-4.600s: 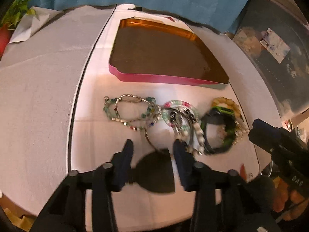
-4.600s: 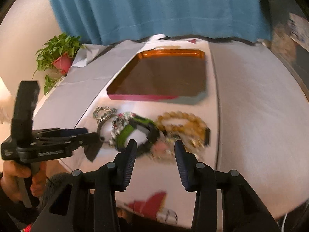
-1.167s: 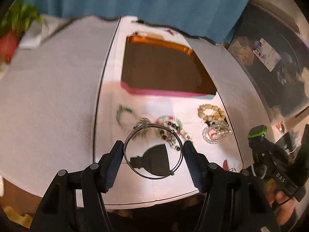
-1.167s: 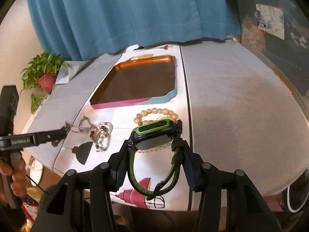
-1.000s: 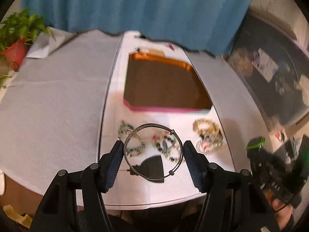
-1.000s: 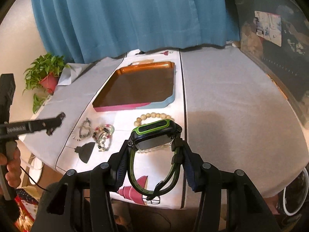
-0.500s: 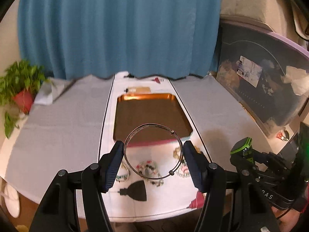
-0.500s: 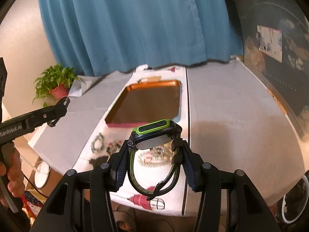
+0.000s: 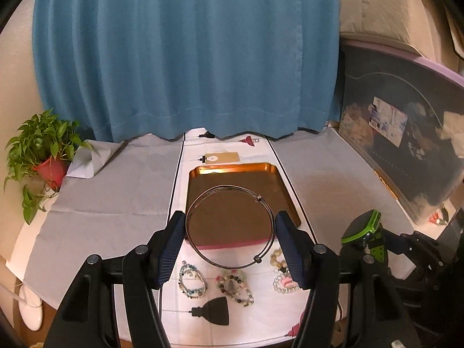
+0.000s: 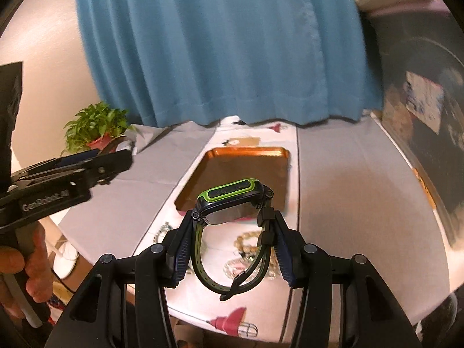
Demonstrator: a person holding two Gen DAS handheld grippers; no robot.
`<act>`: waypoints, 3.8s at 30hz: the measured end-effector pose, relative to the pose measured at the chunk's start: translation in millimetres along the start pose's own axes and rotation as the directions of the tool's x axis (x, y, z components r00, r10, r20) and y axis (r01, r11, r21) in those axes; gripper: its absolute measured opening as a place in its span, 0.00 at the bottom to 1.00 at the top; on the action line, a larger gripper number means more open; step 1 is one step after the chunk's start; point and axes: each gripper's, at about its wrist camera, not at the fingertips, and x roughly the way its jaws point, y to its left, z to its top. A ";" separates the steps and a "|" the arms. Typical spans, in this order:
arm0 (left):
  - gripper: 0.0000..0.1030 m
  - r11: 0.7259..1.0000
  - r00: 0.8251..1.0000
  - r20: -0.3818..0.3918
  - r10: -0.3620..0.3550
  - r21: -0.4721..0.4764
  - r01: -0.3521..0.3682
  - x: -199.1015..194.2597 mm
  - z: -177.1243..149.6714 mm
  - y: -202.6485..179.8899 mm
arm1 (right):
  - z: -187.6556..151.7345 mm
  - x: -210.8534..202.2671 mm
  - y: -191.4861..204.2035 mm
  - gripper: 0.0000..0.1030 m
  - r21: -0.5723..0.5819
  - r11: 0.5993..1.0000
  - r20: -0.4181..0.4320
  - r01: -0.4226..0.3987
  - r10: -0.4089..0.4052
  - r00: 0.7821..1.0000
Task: Organize jewelry
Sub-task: 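Carry the bangle in the left tool and watch in the right tool over the tray, then open the left tool dropping the bangle into the tray while the right tool releases the watch, then move both tools back toward the remaining bracelets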
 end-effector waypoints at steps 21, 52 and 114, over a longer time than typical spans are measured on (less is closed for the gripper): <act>0.58 0.998 0.998 -0.042 -0.042 -0.045 0.041 101.3 18.4 34.1 | 57.9 101.4 -2.1 0.50 -0.065 0.998 -0.026 -0.006 0.004 1.000; 0.58 0.993 0.936 -0.350 -0.047 -0.121 0.005 265.4 -56.0 59.8 | 1.6 267.6 -52.9 0.50 -0.003 1.000 -0.282 0.002 -0.003 0.959; 0.79 0.992 0.973 -0.190 -0.128 -0.030 0.124 74.9 -175.8 11.5 | -143.3 34.1 -67.7 1.00 0.170 0.985 -0.029 -0.026 0.031 0.999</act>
